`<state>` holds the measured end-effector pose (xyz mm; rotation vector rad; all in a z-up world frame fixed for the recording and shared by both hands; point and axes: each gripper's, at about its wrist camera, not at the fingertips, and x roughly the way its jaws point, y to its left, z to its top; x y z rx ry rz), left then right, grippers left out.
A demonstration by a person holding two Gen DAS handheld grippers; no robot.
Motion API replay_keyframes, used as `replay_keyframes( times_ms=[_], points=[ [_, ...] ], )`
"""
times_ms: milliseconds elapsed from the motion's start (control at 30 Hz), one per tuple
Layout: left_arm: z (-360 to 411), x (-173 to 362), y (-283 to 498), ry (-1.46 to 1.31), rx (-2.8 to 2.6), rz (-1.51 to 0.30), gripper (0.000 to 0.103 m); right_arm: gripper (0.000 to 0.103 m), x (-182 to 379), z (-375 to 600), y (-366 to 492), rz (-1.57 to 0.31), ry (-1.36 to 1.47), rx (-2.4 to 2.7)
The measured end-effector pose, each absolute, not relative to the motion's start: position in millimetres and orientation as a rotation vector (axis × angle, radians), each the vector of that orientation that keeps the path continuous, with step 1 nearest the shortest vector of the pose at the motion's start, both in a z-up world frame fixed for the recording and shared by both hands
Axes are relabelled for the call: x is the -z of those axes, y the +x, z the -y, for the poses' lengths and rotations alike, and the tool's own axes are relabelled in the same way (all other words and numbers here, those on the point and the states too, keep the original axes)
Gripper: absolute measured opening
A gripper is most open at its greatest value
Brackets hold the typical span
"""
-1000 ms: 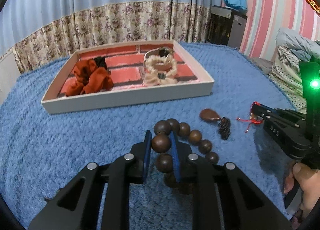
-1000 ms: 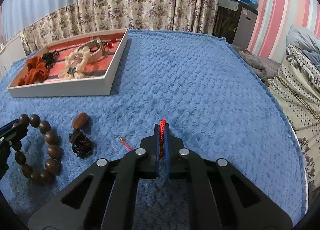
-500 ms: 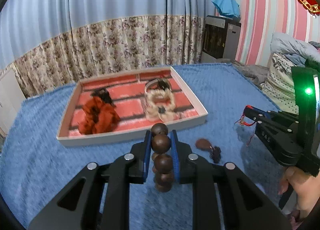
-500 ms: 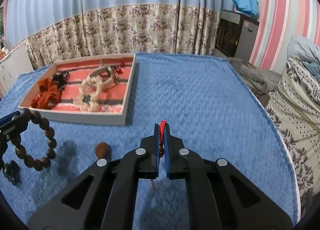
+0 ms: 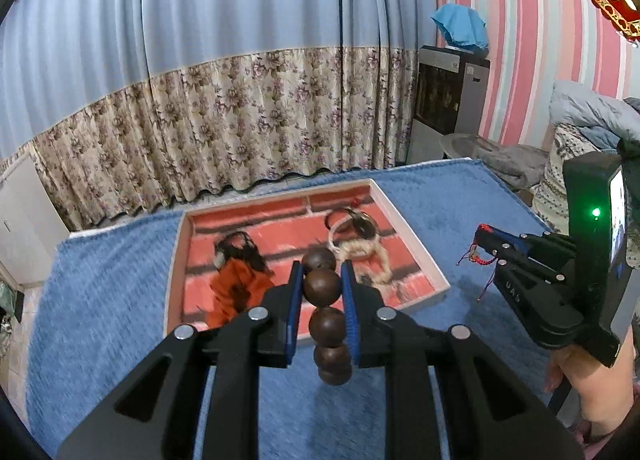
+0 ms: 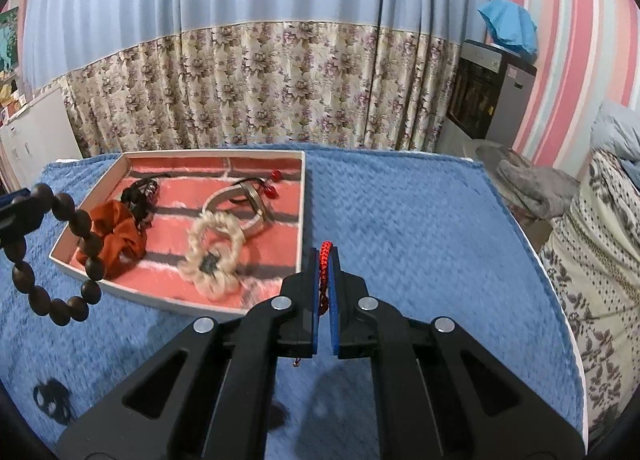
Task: Organize jewelry
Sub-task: 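Carry bead bracelet and red cord pendant into the tray and lower them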
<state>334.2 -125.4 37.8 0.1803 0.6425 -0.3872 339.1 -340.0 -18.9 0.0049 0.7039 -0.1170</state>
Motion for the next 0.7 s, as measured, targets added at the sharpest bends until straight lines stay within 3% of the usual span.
replay_keyframes(
  times_ms=[267,700],
  points=[
    [107.4,-32.6,382.9,0.175,0.373,-0.66,0.02,0.005,21.9,313.7,390.9,-0.712,0.014,0.092],
    [71.6,32.6,443.8,0.133,0.298,-0.756,0.02,0.005,62.3,297.3,436.3,-0.771,0.005,0.104]
  ],
)
